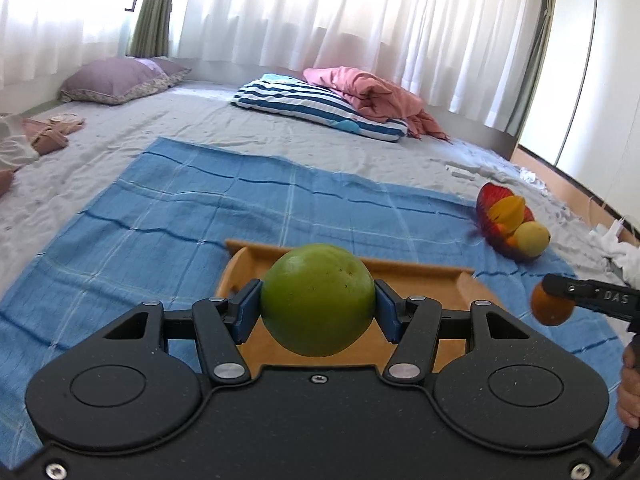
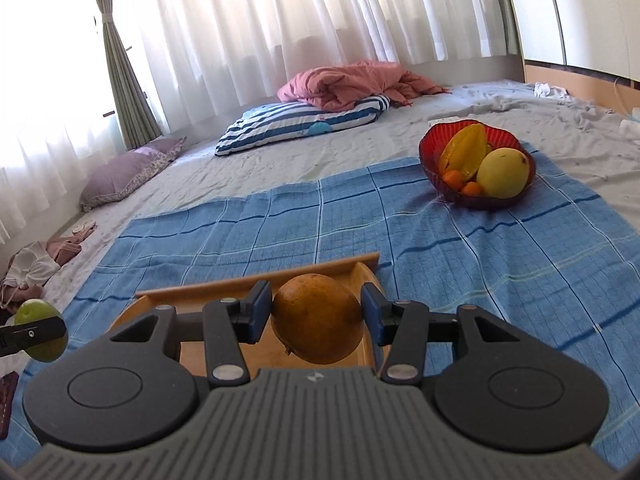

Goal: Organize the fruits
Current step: 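Lift both held fruits and carry them over the wooden tray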

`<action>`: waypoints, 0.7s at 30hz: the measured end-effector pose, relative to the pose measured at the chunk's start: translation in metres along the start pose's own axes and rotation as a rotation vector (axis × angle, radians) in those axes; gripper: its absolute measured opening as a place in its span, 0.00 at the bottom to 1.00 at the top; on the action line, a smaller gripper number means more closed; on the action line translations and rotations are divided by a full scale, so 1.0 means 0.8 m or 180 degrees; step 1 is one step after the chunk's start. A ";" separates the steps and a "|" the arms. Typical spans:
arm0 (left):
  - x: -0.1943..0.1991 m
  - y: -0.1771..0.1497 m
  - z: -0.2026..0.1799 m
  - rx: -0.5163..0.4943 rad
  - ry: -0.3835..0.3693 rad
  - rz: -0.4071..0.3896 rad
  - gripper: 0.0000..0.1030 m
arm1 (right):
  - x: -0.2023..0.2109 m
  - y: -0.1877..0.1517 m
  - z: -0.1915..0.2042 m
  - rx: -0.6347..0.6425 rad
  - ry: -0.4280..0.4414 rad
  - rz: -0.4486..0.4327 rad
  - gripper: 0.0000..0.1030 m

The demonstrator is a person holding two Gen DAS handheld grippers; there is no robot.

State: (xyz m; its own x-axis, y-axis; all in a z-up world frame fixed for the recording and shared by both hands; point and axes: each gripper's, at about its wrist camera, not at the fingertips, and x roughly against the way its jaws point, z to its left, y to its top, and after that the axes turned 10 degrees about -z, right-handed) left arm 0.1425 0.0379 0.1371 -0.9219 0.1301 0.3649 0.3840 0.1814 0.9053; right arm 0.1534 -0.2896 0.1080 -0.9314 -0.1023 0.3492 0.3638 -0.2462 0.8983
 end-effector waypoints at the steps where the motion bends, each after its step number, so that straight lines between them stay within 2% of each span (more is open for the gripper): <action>1: -0.009 0.005 0.000 0.0029 -0.0039 0.0019 0.55 | -0.007 0.003 0.001 0.0009 0.0000 0.0008 0.51; 9: -0.086 0.023 -0.002 0.0108 -0.0004 0.0259 0.55 | -0.074 0.020 0.009 0.0049 -0.0033 0.0229 0.51; 21: -0.178 -0.004 0.017 0.0175 0.0191 0.0639 0.55 | -0.163 -0.002 0.010 0.0027 -0.0252 0.0534 0.51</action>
State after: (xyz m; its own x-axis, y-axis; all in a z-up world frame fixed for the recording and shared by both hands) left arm 0.2729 0.0319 0.0790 -0.8275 0.1111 0.5504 0.5608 0.2107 0.8007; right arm 0.2745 -0.2679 0.0635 -0.8554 -0.0650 0.5139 0.5143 -0.2240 0.8278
